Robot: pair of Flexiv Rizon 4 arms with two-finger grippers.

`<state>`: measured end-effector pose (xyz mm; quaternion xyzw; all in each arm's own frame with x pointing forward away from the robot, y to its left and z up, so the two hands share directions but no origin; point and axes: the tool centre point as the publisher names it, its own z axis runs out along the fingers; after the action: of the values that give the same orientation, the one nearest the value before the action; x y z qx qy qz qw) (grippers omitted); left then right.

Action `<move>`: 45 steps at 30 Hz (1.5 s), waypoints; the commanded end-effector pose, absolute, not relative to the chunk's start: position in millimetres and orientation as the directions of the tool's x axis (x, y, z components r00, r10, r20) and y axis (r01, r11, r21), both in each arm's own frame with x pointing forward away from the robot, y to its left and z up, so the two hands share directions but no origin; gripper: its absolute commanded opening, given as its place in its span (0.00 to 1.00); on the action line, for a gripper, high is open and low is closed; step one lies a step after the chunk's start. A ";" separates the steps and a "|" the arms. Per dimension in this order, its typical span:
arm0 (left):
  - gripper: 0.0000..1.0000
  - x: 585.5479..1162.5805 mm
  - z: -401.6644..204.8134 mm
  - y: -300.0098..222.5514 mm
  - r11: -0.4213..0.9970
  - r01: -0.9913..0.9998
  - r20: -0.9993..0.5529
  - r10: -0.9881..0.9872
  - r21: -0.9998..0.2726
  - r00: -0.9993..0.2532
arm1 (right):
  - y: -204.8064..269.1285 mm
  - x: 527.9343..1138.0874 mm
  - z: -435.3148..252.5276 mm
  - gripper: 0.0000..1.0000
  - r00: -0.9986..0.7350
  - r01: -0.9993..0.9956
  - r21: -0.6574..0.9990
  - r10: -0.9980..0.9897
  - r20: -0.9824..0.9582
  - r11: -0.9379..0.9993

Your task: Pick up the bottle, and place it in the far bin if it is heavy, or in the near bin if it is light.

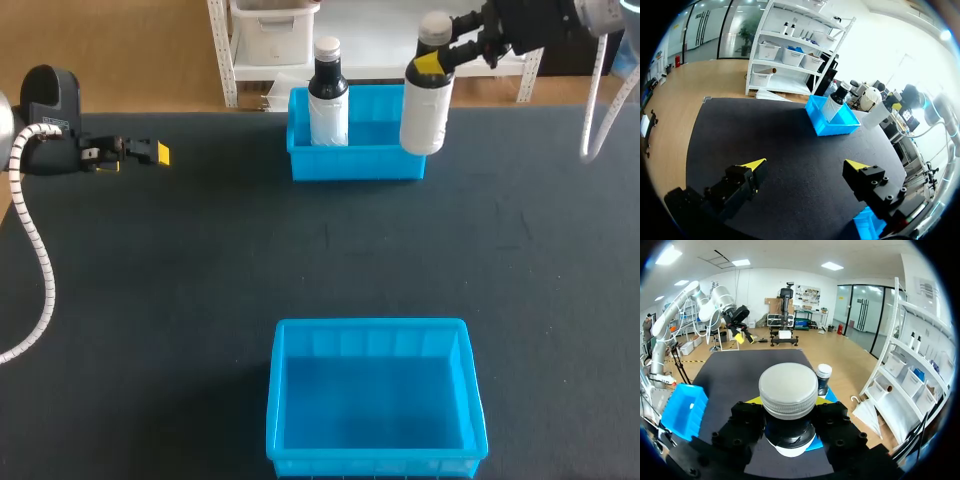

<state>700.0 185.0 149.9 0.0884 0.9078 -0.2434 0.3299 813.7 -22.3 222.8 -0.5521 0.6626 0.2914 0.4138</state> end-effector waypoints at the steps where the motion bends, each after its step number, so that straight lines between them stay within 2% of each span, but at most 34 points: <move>1: 1.00 700.0 149.9 185.0 0.866 0.321 -0.642 0.000 -0.383 -0.767 | -22.4 835.3 226.5 0.00 -0.039 -0.978 -0.067 -0.490 -0.871 0.196; 17: 1.00 700.0 149.9 185.0 0.866 0.321 -0.642 0.000 -0.383 -0.767 | -6.1 889.2 217.7 0.00 -0.005 -0.988 -0.073 -0.493 -0.870 0.138; 45: 1.00 700.0 149.9 185.0 0.866 0.321 -0.642 0.000 -0.383 -0.767 | 20.2 916.1 172.3 0.00 -0.037 -0.996 -0.010 -0.490 -0.871 0.092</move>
<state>700.0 185.0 149.9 0.0884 0.9078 -0.2434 0.3299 907.6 18.8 172.8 -0.5773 0.6425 0.3233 0.3866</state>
